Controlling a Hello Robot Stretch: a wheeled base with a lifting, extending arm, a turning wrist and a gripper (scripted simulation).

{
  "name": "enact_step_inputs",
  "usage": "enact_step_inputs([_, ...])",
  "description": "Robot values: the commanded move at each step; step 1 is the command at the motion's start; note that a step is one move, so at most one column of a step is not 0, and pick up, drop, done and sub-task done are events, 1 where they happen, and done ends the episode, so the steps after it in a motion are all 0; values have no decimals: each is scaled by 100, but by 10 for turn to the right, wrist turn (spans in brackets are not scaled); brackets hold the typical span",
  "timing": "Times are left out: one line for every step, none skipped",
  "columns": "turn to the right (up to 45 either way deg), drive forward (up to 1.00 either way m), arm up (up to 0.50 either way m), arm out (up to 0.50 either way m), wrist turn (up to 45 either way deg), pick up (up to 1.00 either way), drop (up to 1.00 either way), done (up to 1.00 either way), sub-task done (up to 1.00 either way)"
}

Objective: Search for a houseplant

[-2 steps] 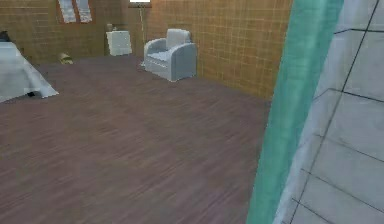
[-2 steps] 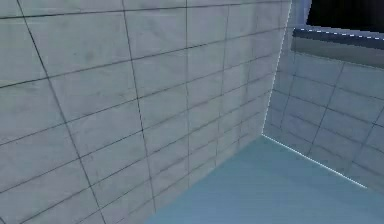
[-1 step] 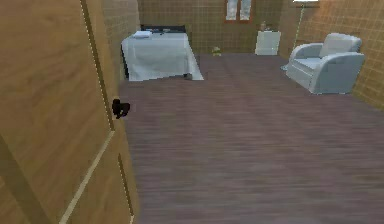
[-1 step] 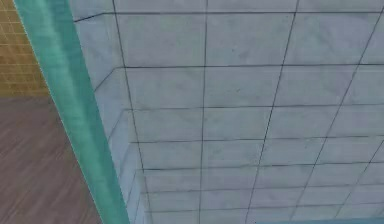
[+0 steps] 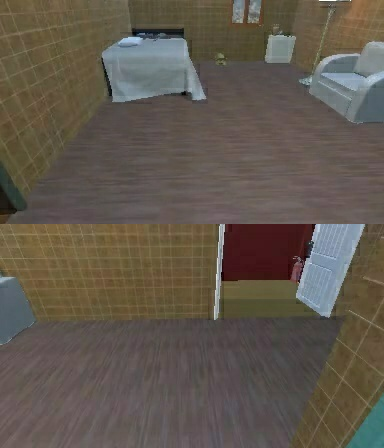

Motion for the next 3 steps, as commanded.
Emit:
enact_step_inputs([-90, 0, 0, 0, 0, 0, 0, 0, 0])
enact_step_inputs([0, 20, 0, 0, 0, 0, 0, 0, 0])
enact_step_inputs([300, 0, 0, 0, 0, 0, 0, 0, 0])
